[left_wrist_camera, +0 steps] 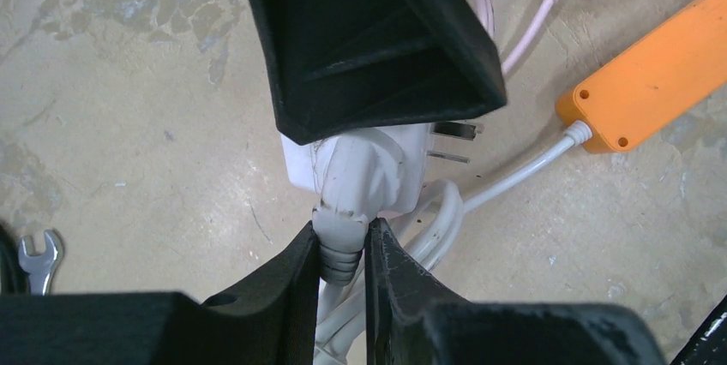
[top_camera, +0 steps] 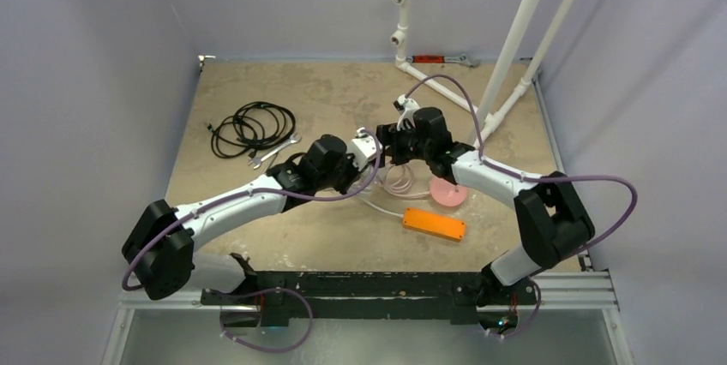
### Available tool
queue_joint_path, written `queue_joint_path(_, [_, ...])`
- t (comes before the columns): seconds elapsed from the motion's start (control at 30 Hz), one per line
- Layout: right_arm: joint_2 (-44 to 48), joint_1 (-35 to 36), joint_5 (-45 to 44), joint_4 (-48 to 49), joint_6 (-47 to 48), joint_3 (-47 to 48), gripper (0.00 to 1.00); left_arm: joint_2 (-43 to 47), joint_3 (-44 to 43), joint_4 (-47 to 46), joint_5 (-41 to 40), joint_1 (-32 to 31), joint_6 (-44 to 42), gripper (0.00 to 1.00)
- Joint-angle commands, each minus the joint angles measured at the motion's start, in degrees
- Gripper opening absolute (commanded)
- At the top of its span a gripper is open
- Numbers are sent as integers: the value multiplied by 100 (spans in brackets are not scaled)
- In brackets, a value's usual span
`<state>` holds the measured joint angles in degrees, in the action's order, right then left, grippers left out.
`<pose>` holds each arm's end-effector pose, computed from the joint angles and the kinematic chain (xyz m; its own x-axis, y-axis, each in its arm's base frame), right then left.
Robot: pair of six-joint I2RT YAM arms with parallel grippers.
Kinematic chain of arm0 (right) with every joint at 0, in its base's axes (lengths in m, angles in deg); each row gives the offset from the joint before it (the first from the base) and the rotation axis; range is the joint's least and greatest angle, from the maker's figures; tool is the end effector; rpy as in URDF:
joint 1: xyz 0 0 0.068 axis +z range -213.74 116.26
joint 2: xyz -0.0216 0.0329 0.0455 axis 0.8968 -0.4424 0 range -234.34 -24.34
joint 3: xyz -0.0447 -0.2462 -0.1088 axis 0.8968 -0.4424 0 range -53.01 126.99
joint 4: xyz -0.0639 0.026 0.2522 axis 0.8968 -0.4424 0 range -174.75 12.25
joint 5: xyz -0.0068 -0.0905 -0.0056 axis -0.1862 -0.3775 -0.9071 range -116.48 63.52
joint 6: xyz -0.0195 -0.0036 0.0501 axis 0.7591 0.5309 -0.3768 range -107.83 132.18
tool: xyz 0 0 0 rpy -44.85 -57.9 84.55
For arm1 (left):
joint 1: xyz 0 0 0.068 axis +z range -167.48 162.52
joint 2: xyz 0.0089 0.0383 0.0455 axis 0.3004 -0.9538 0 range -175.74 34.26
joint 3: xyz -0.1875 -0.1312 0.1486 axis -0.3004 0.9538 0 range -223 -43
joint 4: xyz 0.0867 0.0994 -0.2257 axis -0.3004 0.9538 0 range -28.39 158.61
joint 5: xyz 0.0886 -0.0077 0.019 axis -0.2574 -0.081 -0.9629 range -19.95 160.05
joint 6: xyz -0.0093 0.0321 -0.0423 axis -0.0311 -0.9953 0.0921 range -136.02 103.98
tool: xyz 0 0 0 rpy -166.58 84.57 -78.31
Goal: Pull the plug off the socket
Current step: Remove the plug from the socket.
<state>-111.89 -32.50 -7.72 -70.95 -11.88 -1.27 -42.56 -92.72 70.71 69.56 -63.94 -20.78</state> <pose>0.2820 0.1844 0.2305 -0.6767 0.0409 -0.7351 -0.4991 0.7085 0.4989 0.2023 -0.2127 0.2476 -0.3457 0.4843 -0.8037 0.7514 0.6559 0.0720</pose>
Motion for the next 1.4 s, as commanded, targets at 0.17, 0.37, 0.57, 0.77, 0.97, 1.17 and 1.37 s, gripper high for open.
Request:
queue_joint_path(0.17, [-455, -102, 1261, -123, -30, 317, 80, 447, 5, -532, -741, -286, -330, 0])
queue_joint_path(0.37, [-669, -107, 1510, -153, -5, 393, 79, 455, 38, -559, -909, -379, -353, 0])
queue_joint_path(0.57, [-961, -109, 1879, -203, 6, 511, 75, 465, 56, -585, -1141, -438, -380, 0])
queue_joint_path(0.77, [-922, -103, 1955, -140, -31, 483, 55, 393, 33, -560, -1220, -452, -352, 0])
queue_joint_path(0.97, [-503, -108, 1594, 130, -150, 269, 31, 107, -137, -398, -905, -440, -248, 0])
queue_joint_path(1.17, [-55, -103, 826, 100, -145, 107, 34, 77, -151, -410, -827, -439, -184, 0])
queue_joint_path(1.37, [273, -124, 464, -75, -395, 88, 67, 1179, 485, -1160, -1276, -474, -395, 0])
